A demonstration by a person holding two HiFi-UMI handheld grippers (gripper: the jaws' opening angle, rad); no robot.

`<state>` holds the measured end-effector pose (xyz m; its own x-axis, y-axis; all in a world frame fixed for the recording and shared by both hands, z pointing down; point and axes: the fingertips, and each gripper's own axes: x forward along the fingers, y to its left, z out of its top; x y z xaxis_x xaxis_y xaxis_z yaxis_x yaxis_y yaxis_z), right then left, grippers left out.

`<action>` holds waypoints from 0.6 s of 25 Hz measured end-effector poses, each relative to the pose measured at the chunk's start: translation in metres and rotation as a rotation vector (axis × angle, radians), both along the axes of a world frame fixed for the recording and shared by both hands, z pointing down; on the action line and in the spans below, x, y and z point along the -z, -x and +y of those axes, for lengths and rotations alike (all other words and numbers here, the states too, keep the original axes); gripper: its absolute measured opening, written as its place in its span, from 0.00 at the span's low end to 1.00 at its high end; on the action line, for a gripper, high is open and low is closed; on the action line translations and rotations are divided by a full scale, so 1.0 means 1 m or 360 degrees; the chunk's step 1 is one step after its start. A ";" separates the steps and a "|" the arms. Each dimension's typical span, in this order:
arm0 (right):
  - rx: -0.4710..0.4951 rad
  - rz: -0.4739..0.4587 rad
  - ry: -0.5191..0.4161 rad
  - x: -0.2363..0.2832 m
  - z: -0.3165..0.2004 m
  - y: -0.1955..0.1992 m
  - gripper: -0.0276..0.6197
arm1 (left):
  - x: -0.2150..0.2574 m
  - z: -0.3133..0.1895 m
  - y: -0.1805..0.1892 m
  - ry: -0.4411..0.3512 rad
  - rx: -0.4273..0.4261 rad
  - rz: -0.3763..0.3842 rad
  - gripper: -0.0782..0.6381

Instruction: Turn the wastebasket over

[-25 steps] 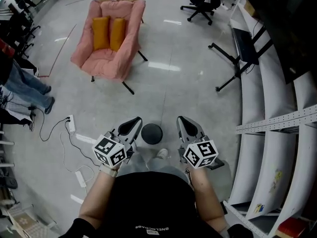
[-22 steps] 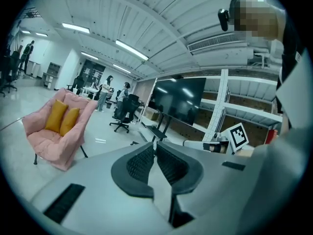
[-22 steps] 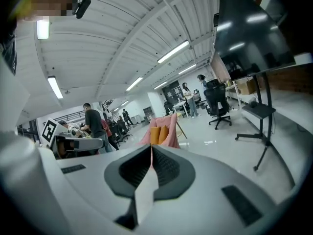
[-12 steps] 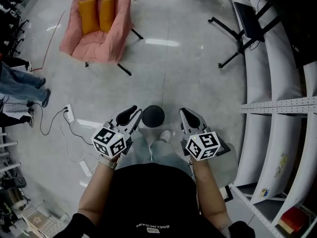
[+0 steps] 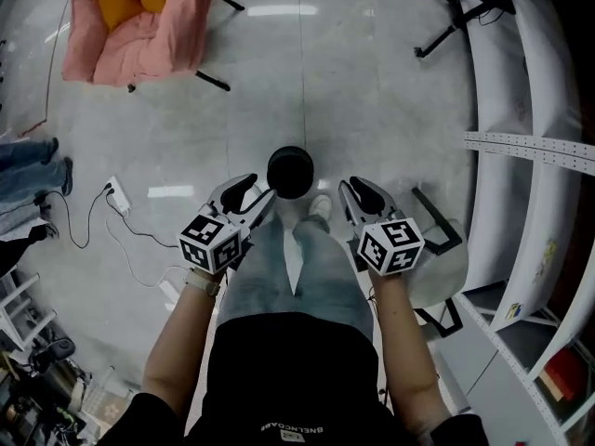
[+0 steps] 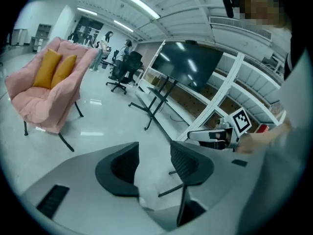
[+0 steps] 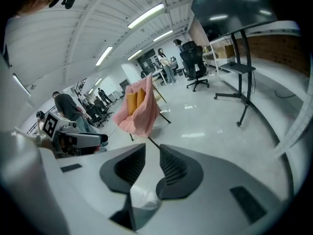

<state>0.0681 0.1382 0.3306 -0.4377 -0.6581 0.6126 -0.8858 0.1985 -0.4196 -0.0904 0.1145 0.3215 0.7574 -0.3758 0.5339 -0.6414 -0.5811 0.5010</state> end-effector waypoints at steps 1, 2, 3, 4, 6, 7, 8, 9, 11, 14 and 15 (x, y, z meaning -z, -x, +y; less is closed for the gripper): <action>-0.0002 0.0012 0.0049 -0.015 0.002 0.004 0.18 | -0.017 0.000 0.005 0.0037 -0.0025 -0.0010 0.39; -0.0003 0.0024 0.0098 -0.030 0.005 0.007 0.19 | -0.035 0.001 0.010 0.0075 -0.0049 -0.0021 0.39; -0.0004 0.0032 0.0144 -0.045 0.008 0.011 0.21 | -0.054 0.002 0.015 0.0116 -0.0068 -0.0032 0.40; -0.0006 0.0036 0.0188 -0.061 0.010 0.014 0.23 | -0.072 0.002 0.020 0.0160 -0.0080 -0.0042 0.40; -0.0009 0.0038 0.0267 -0.095 0.014 0.022 0.26 | -0.110 0.001 0.030 0.0242 -0.0090 -0.0056 0.40; -0.0011 0.0037 0.0305 -0.112 0.017 0.025 0.27 | -0.128 0.000 0.034 0.0275 -0.0092 -0.0058 0.41; -0.0015 0.0036 0.0345 -0.130 0.019 0.028 0.28 | -0.147 -0.001 0.037 0.0305 -0.0095 -0.0059 0.42; -0.0022 0.0032 0.0387 -0.147 0.022 0.031 0.30 | -0.165 -0.002 0.039 0.0333 -0.0102 -0.0059 0.42; -0.0038 0.0019 0.0473 -0.181 0.032 0.036 0.32 | -0.199 0.001 0.042 0.0382 -0.0135 -0.0066 0.43; -0.0048 0.0008 0.0581 -0.227 0.045 0.042 0.34 | -0.249 0.008 0.041 0.0444 -0.0208 -0.0081 0.44; -0.0051 0.0010 0.0610 -0.242 0.047 0.042 0.34 | -0.265 0.010 0.039 0.0463 -0.0236 -0.0084 0.45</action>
